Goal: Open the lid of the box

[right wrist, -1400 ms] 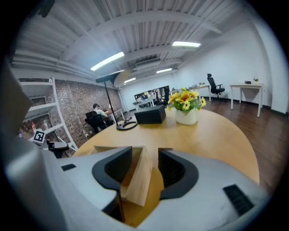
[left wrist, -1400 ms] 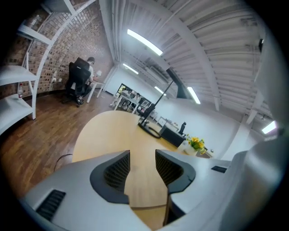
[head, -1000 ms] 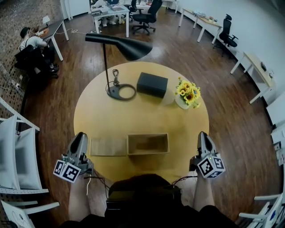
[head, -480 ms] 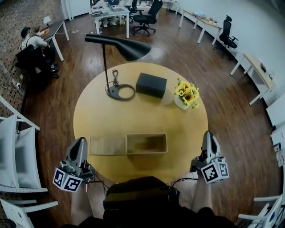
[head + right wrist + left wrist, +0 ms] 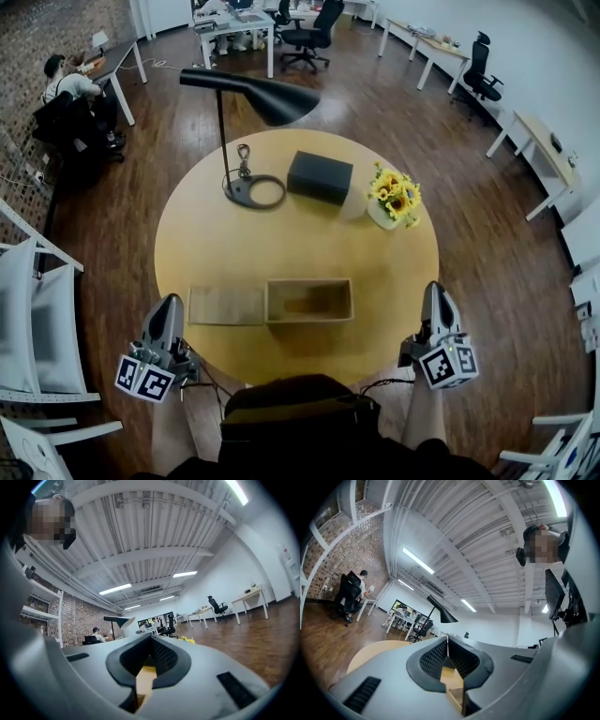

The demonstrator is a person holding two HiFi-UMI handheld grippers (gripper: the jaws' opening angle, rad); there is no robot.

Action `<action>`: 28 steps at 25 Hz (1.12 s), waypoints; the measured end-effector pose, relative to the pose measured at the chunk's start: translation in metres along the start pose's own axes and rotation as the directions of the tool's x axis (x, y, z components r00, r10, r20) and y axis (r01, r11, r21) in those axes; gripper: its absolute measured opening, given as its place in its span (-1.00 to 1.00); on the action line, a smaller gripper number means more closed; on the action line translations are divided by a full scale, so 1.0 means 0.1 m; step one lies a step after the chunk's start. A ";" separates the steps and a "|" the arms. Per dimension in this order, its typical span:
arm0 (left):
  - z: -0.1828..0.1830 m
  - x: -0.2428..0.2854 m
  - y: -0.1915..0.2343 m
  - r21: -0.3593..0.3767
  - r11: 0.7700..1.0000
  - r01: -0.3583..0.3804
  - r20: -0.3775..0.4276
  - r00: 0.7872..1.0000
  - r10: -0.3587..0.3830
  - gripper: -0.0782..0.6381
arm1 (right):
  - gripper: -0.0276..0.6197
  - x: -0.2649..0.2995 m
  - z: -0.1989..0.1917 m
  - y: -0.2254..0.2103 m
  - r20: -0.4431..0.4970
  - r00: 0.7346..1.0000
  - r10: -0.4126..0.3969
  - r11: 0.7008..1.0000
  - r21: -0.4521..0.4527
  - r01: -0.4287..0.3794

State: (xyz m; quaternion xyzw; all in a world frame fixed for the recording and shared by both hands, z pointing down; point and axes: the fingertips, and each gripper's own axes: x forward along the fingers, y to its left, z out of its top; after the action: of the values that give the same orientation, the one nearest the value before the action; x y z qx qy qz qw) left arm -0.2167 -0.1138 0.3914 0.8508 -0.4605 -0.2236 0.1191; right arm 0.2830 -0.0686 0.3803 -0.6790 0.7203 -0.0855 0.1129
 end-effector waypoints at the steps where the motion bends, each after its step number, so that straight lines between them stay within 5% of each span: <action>1: 0.02 -0.02 0.01 -0.010 1.000 0.002 0.006 1.000 -0.002 -0.77 | -0.91 0.00 0.02 0.01 0.006 1.000 -0.001 1.000 -0.007 0.001; 10: -0.03 0.04 -0.06 0.090 0.996 0.009 -0.026 1.000 -0.007 -0.77 | -0.91 -0.04 -0.07 -0.03 -0.001 0.999 -0.033 0.999 -0.005 0.033; 28: -0.11 0.02 0.08 0.017 0.999 -0.039 -0.011 0.999 0.039 -0.77 | -0.91 0.00 -0.12 -0.07 -0.003 1.000 -0.017 1.000 0.004 0.017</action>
State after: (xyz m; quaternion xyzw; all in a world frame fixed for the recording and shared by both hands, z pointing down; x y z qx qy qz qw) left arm -0.2163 -0.1200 0.4043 0.8437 -0.4783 -0.2126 0.1188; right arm 0.2863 -0.0694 0.3935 -0.6846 0.7146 -0.0891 0.1126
